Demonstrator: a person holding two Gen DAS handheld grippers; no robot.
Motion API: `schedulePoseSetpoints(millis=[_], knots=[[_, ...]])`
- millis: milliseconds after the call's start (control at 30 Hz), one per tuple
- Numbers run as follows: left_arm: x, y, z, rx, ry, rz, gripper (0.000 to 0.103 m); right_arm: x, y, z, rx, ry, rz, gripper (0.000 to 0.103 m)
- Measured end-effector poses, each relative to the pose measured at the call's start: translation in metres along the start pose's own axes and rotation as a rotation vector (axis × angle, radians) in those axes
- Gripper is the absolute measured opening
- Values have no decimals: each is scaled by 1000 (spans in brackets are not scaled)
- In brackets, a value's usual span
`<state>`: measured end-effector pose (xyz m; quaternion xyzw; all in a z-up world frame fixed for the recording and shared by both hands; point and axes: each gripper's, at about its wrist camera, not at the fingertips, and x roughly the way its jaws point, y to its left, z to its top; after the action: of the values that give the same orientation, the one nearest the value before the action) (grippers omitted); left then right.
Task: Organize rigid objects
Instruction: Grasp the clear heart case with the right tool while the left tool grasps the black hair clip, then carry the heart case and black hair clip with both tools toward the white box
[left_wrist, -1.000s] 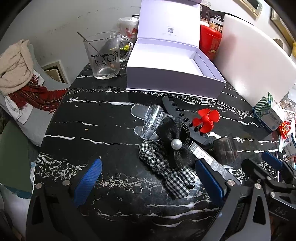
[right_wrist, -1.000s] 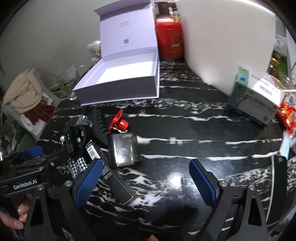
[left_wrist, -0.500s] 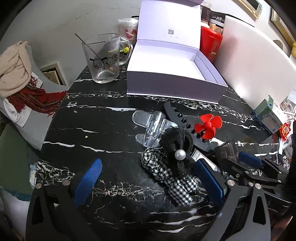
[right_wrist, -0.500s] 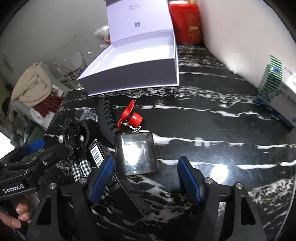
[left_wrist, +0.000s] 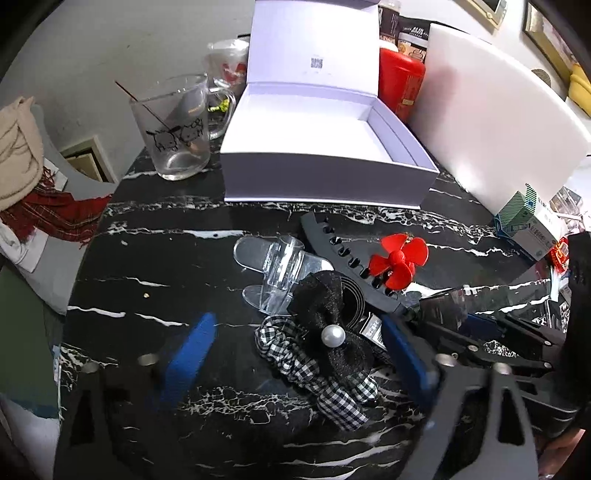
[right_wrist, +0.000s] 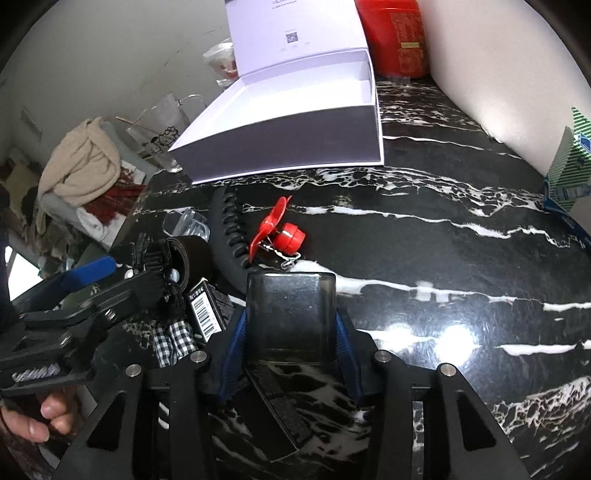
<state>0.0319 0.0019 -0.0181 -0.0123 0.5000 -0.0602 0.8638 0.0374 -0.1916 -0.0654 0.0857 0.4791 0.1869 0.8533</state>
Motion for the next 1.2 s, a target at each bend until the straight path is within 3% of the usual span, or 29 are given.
schedulePoseSetpoints(millis=[233, 300, 400, 600, 900, 1200], knots=[[-1, 4, -4, -32, -17, -57, 46, -5, -7, -3, 17, -4, -21, 45], [-6, 1, -5, -14, -47, -41, 30, -6, -8, -3, 23, -5, -21, 45], [-13, -3, -4, 17, -88, -25, 29, -6, -7, -4, 23, -6, -25, 45], [-12, -4, -4, 31, -89, -55, 18, -8, -8, -6, 25, -8, -25, 45], [-1, -8, -1, 39, -45, -65, 19, -11, -7, -10, 27, -10, -34, 45], [5, -13, -1, 64, -70, -34, 18, -13, -5, -13, 16, -21, -46, 45]])
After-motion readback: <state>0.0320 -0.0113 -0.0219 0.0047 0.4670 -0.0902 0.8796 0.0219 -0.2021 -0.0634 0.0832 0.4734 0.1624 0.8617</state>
